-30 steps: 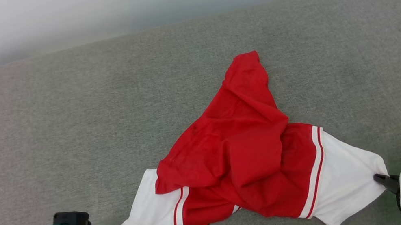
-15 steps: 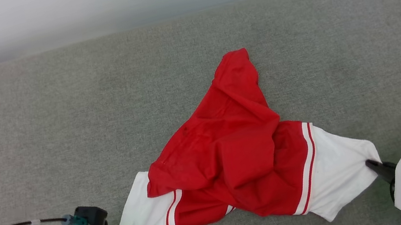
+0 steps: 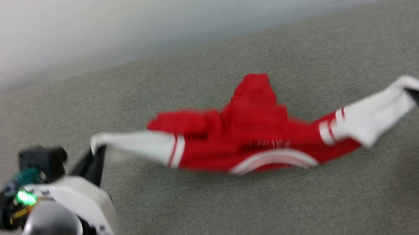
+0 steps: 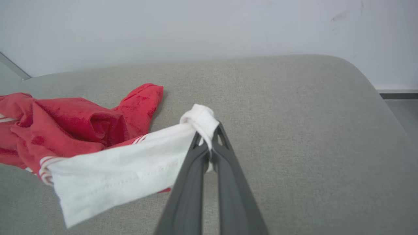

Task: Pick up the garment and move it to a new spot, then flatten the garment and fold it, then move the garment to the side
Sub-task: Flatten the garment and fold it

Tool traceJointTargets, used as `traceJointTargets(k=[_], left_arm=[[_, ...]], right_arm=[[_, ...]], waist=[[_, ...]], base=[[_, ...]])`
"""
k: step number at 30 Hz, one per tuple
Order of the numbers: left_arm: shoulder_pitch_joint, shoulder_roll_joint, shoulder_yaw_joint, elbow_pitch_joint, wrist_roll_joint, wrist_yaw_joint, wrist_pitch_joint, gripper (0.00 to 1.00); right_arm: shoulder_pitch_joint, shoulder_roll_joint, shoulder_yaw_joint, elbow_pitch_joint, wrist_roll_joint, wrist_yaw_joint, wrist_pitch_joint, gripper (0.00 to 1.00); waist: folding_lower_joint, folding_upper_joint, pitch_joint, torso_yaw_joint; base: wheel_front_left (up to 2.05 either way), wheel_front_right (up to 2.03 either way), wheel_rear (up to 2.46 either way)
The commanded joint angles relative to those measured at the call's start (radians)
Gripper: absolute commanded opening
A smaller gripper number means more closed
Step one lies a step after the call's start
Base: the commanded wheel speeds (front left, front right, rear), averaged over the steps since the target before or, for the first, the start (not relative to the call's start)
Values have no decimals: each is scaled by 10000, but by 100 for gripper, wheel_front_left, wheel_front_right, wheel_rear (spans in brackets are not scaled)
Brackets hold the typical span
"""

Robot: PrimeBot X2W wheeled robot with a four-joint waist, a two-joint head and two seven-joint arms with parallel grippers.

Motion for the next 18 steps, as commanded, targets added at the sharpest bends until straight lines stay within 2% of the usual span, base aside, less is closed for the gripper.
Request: traceJointTargets(k=[1, 3, 8, 14, 18], left_arm=[[-499, -183, 140, -91, 68, 79, -218, 0], [-1144, -333, 238, -78, 159, 125, -364, 0], [-3089, -807, 298, 755, 149, -117, -446, 0], [-5709, -1337, 137, 2741, 239, -795, -569, 0], [-7438, -1575, 232, 4069, 470, -1063, -1118, 0]], right_arm=[[-458, -23, -85, -41, -124, -1, -158, 0], [-1053, -25, -178, 86, -272, -3, -329, 0], [-2798, -87, -148, 495, -636, -3, -396, 0], [-5239, -157, 173, 1357, -917, -1, -706, 0], [-6886, -292, 349, 1977, -923, -3, -997, 0]], waist=[[0, 0, -50, 2], [0, 0, -59, 10], [0, 0, 100, -7], [0, 0, 838, -1], [0, 0, 1619, -10]], base=[[0, 0, 0], [0, 0, 0], [0, 0, 0], [0, 0, 0], [0, 0, 0]])
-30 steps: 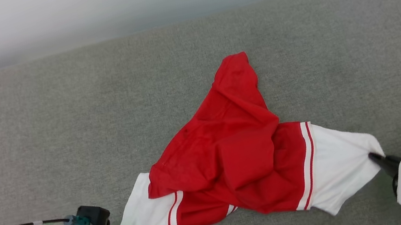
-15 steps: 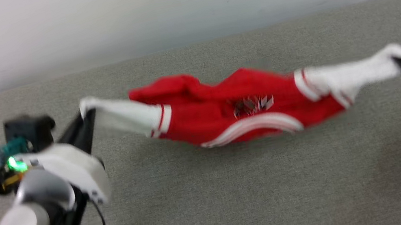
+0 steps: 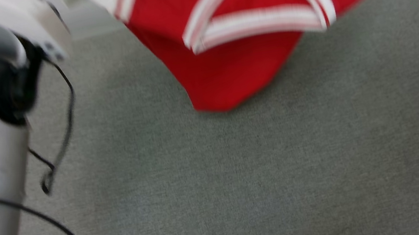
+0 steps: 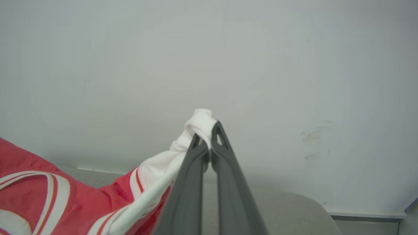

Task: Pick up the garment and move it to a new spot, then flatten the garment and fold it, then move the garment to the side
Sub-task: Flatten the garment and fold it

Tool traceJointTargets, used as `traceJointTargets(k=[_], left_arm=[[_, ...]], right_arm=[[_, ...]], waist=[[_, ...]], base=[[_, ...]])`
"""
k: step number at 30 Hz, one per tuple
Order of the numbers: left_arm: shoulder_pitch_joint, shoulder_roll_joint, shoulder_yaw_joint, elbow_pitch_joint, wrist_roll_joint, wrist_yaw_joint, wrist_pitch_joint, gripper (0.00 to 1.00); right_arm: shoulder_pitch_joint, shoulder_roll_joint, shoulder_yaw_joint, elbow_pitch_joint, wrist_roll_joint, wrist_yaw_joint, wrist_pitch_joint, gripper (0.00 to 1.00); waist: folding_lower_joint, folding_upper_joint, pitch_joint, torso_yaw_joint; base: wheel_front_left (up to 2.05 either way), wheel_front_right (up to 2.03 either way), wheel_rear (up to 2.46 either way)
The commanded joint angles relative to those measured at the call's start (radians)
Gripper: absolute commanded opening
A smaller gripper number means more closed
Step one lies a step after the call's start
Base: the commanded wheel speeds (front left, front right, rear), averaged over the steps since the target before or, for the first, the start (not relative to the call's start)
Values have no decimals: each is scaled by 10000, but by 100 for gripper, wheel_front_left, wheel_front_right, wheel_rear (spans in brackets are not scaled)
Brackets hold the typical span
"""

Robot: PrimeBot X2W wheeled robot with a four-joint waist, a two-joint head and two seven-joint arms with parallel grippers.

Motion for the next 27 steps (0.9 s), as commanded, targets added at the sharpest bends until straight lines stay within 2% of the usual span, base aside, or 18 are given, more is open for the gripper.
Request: traceJointTargets(k=[1, 7, 14, 22, 27], left_arm=[[-734, -82, 52, 434, 166, -81, -270, 0], [-3224, -181, 328, 1977, 553, -112, -1183, 0], [-5664, -59, 262, 2964, 1115, -280, -1903, 0], [-6560, -239, 28, 3852, 1286, -461, -2226, 0], [-6149, -530, 16, 4740, 1044, -600, -2518, 0]], right_arm=[[-762, -93, 71, 225, 51, -3, -178, 0], [-3266, -382, 509, 1085, -119, -3, -947, 0], [-5899, -563, 943, 2140, -283, -3, -1881, 0], [-7053, -321, 1627, 3267, -137, -3, -2519, 0], [-6832, 5, 2207, 4202, 194, -3, -2902, 0]], waist=[[-1, 0, 745, -12], [-1, 0, 2026, -37], [-1, 0, 3304, -54], [-1, 0, 4093, -27], [-1, 0, 4299, -30]], base=[[0, 0, 0], [0, 0, 0], [0, 0, 0], [0, 0, 0], [0, 0, 0]])
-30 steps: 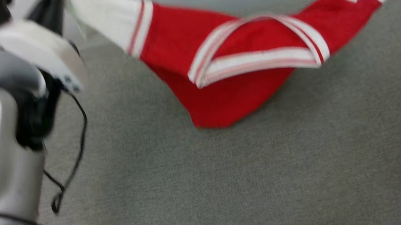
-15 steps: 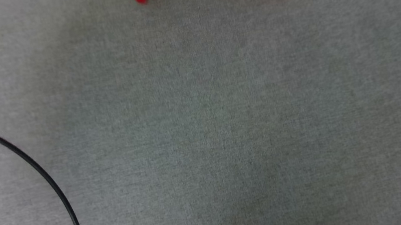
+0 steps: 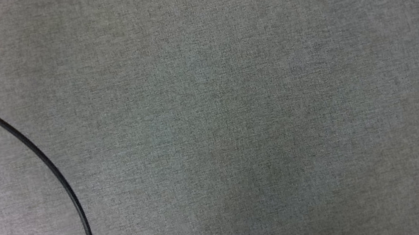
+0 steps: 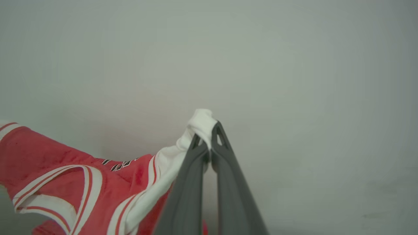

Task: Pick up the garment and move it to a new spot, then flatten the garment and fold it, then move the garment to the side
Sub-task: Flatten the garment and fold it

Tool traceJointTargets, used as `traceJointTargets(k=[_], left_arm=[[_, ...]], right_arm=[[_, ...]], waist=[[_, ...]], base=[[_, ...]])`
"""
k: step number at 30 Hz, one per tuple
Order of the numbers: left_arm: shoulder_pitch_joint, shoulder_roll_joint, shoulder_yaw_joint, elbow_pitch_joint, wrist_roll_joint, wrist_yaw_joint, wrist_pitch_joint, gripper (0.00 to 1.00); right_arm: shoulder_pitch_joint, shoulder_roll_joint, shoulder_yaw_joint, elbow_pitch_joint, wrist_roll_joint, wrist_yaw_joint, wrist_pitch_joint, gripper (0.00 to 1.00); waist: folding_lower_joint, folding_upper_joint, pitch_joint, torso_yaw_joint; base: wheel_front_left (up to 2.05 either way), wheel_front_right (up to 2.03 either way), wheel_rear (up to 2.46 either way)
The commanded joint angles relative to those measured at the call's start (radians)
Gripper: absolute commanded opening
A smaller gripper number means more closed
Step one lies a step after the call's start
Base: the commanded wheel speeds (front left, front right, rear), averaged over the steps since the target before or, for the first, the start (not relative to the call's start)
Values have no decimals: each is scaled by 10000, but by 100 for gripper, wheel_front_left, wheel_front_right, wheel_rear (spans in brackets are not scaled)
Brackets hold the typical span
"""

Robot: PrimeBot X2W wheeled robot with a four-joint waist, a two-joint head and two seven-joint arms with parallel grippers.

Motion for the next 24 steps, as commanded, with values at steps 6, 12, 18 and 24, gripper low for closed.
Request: traceJointTargets(k=[6, 12, 18, 24], left_arm=[[1009, -340, 106, 1152, -425, -247, -603, 0], [2563, -565, 313, 2243, -1003, -529, -1357, 0], [4703, -497, 441, 2603, -1349, -729, -1858, 0], [7162, -442, 663, 1740, -1127, -468, -1967, 0]], right_arm=[[829, 287, 471, 1214, 588, -3, -438, 0], [2389, 350, 957, 2211, 1380, -3, -799, 0], [4651, 237, 1515, 2427, 2283, -3, -1288, 0], [7084, -144, 2114, 1773, 3042, -3, -1808, 0]], waist=[[-3, 0, -187, 22], [-3, 0, -1019, 24], [-3, 0, -2308, 44], [-3, 0, -3495, 82]], base=[[0, 0, 0], [0, 0, 0], [0, 0, 0], [0, 0, 0]])
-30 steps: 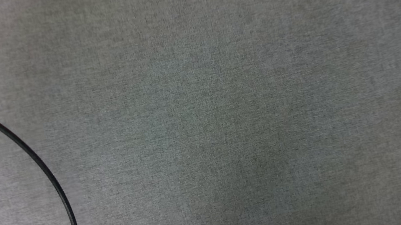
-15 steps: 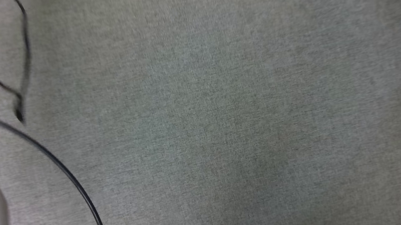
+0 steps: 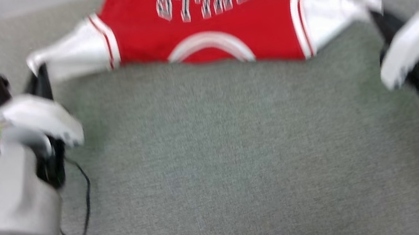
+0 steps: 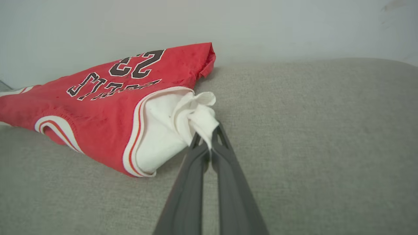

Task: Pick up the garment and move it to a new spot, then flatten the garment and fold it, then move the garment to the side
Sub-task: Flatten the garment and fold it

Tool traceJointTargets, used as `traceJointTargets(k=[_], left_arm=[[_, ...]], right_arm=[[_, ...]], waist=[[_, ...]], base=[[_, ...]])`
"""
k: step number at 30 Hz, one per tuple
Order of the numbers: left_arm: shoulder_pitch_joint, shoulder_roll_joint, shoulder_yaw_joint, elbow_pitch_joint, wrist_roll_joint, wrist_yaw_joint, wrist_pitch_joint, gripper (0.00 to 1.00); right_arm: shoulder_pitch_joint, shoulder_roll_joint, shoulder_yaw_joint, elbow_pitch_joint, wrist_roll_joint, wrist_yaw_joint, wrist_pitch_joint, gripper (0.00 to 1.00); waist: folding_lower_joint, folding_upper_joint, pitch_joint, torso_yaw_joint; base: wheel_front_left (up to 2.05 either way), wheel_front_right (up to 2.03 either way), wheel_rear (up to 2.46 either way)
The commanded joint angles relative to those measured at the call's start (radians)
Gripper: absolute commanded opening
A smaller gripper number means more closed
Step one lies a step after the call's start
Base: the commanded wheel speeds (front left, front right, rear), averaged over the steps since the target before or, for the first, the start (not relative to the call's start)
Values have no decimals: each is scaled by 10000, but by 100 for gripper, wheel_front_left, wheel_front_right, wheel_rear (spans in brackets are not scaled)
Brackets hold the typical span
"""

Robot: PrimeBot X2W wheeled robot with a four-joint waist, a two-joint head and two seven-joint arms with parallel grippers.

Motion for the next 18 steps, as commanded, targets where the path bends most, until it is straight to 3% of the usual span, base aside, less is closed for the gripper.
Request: traceJointTargets(k=[1, 7, 8, 15, 16, 18], left_arm=[[605, 102, 153, -339, 100, 149, -67, 0], [3514, 316, 611, -2405, 316, 686, -73, 0], [5027, 481, 775, -3520, 276, 1039, -74, 0], [8564, 838, 1220, -6789, -112, 2276, 701, 0], [9866, 1037, 1350, -8315, -206, 2832, 1236, 0], [10625, 1150, 1405, -9192, -259, 3172, 1628, 0]], right_arm=[[531, -107, 109, -189, 113, -3, -159, 0], [2813, -440, 217, -1068, 484, -3, -491, 0], [3859, -589, 39, -1533, 422, -3, -613, 0], [6540, -779, -1053, -2842, -164, -4, -266, 0], [7790, -709, -1926, -3575, -645, -6, 131, 0], [8627, -479, -2533, -4144, -937, -7, 577, 0]], waist=[[1, 0, -761, 15], [1, 0, -1704, -9], [1, 0, -2086, -48], [1, 0, -2867, -18], [1, 0, -3046, 76], [1, 0, -3096, 149]], base=[[0, 0, 0], [0, 0, 0], [0, 0, 0], [0, 0, 0], [0, 0, 0], [0, 0, 0]])
